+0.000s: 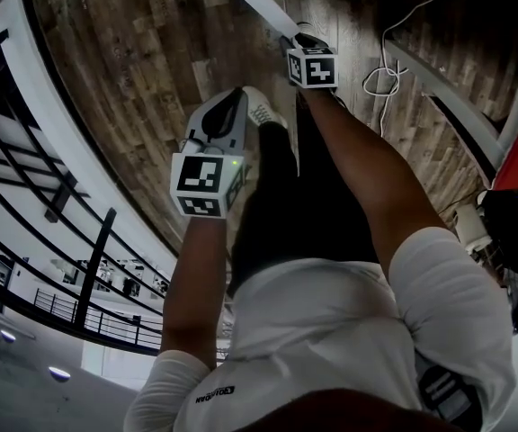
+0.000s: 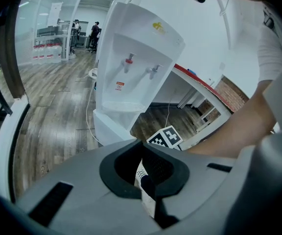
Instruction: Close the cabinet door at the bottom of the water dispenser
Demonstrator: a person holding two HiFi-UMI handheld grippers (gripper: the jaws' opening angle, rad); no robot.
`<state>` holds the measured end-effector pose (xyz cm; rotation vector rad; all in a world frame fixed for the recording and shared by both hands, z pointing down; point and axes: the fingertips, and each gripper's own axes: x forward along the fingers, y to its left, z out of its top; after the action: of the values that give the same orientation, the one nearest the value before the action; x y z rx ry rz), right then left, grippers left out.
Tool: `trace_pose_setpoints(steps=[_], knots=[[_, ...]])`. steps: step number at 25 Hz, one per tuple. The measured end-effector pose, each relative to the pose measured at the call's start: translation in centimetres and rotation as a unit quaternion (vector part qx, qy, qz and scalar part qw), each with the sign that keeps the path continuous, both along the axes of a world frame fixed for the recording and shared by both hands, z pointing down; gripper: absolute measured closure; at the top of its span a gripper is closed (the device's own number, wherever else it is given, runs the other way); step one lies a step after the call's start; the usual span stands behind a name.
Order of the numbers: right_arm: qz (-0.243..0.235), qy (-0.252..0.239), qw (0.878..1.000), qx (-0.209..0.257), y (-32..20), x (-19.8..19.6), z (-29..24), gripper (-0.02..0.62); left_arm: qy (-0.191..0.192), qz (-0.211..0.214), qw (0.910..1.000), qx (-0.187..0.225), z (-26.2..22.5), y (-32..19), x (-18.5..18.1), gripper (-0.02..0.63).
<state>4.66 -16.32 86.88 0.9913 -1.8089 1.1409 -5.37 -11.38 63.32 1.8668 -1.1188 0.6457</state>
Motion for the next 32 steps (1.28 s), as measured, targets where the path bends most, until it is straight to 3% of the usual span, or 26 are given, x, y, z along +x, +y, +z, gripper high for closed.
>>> trace_pose_setpoints(steps=[15, 32], knots=[[-0.015, 0.026, 0.999, 0.034, -5.4, 3.8, -0.1, 0.454, -0.001, 0.011, 0.9999, -0.001, 0.4, -1.5, 0.7, 0.607], [-0.040, 0.040, 0.996, 0.070, -11.2, 6.7, -0.4, 0.458, -0.015, -0.019, 0.9997, -0.003, 0.6, -3.1, 0.1, 0.607]])
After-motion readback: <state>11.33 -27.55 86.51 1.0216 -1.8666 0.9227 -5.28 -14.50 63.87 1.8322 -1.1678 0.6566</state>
